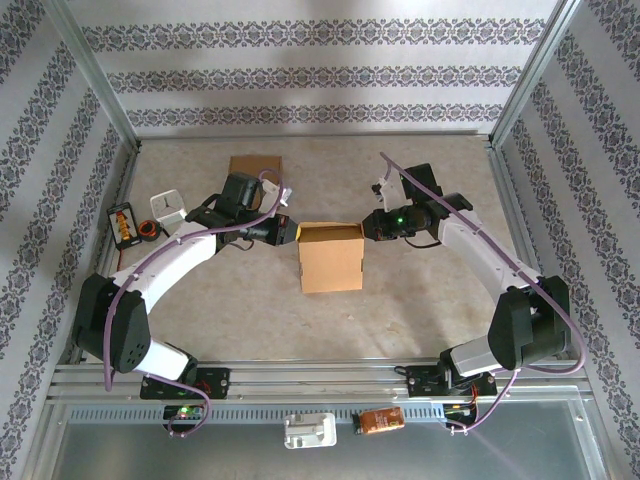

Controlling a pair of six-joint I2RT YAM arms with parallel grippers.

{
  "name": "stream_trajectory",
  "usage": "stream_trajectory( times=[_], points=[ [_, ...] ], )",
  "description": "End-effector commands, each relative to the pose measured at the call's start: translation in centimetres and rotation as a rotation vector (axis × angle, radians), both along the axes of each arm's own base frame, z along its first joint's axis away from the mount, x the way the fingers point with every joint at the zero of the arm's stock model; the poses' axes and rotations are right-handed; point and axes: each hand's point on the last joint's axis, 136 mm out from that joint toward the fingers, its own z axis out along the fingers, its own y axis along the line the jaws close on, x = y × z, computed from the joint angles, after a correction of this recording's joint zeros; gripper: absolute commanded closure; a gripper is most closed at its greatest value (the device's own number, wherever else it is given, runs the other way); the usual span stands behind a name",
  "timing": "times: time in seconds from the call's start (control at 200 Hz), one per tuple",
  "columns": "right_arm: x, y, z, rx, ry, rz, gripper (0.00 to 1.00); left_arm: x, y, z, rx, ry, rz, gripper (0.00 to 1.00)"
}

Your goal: Fold the paper box

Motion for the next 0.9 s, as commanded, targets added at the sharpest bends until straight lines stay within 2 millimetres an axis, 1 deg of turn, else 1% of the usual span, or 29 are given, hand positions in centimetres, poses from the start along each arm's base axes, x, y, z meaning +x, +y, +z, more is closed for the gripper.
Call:
stream_trajectory(
  times=[0.0,0.065,0.145,0.25,0.325,0.435,0.645,0.725,0.839,0.894],
  points=[
    [-2.4,0.2,-1.1,-0.025,0.074,0.029,0.93,-0.9,-1.0,0.9,-0.039,0.009,-0.017,0.99],
    [-2.1,0.3,-0.5,-0.019,0.044,0.017,0.93,-0.8,-1.1,1.4,-0.058,0.005,-0.01,0.99],
    [-1.7,0.3,0.3,-0.028,0.006,-0.001,0.91,-0.6,-1.4,2.7,-0.091,-0.025,-0.004,0.99],
    [-1.4,0.9,1.8,-0.022,-0.063,0.009,0.91,0.0,-1.4,4.3,-0.128,-0.086,0.025,0.99],
    [-1.3,1.3,2.3,-0.029,-0.112,0.022,0.92,0.4,-1.4,4.7,-0.143,-0.107,0.046,0.99],
    [-1.3,1.5,2.7,-0.035,-0.159,0.027,0.92,0.7,-1.4,4.3,-0.143,-0.101,0.058,0.99],
    [-1.9,1.3,2.4,-0.109,-0.244,0.063,0.94,0.9,-1.0,2.5,-0.11,-0.071,0.083,0.99],
    [-2.1,1.3,2.3,-0.141,-0.278,0.076,0.94,1.0,-1.1,2.7,-0.117,-0.061,0.096,0.99],
    [-2.2,1.2,2.5,-0.175,-0.319,0.086,0.95,1.4,-1.2,3.6,-0.146,-0.045,0.123,0.99],
    [-2.2,1.1,2.5,-0.192,-0.337,0.091,0.95,1.6,-1.3,3.7,-0.151,-0.022,0.137,0.99]
  ],
)
